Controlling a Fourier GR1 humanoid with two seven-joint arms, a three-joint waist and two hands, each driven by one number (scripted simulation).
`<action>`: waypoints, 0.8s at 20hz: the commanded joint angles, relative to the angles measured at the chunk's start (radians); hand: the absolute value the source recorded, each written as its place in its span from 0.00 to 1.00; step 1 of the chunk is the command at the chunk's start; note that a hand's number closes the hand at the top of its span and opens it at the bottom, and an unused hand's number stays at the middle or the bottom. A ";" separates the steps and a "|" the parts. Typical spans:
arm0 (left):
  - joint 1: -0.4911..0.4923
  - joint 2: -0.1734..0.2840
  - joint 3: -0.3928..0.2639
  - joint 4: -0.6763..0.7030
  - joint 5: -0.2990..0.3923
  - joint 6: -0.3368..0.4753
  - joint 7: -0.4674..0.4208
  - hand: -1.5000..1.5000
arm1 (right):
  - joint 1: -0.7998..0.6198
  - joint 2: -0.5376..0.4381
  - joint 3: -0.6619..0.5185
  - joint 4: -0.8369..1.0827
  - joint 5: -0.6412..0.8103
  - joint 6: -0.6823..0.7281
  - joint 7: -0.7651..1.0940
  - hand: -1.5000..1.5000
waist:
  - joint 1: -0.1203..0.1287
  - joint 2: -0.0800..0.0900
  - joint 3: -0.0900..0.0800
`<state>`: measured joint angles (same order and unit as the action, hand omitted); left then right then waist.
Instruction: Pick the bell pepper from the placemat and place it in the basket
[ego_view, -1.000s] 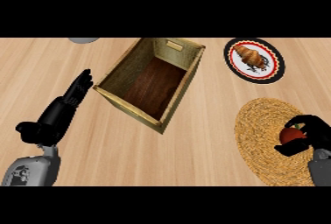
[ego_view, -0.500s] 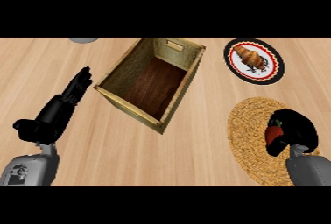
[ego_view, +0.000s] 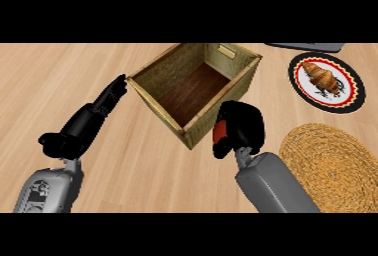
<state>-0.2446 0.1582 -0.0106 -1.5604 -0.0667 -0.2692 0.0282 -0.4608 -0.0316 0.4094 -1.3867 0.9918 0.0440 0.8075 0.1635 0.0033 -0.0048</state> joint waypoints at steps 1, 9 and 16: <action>-0.011 -0.020 -0.033 0.020 -0.012 -0.006 -0.008 0.50 | -0.120 0.030 0.124 -0.052 -0.092 -0.100 0.167 1.00 | 0.033 0.005 0.004; -0.052 -0.013 -0.023 0.051 -0.011 -0.011 0.003 0.50 | -0.398 0.031 0.231 -0.159 -0.040 -0.384 0.380 1.00 | 0.026 -0.012 -0.001; -0.046 -0.033 -0.026 0.064 -0.014 0.005 -0.006 0.50 | -0.590 0.031 0.203 -0.123 -0.038 -0.406 0.545 1.00 | 0.004 -0.019 -0.005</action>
<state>-0.2868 0.1343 -0.0377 -1.5064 -0.0813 -0.2701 0.0268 -0.9476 -0.0095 0.6072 -1.5198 0.9471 -0.2835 1.1194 0.1813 -0.0121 -0.0079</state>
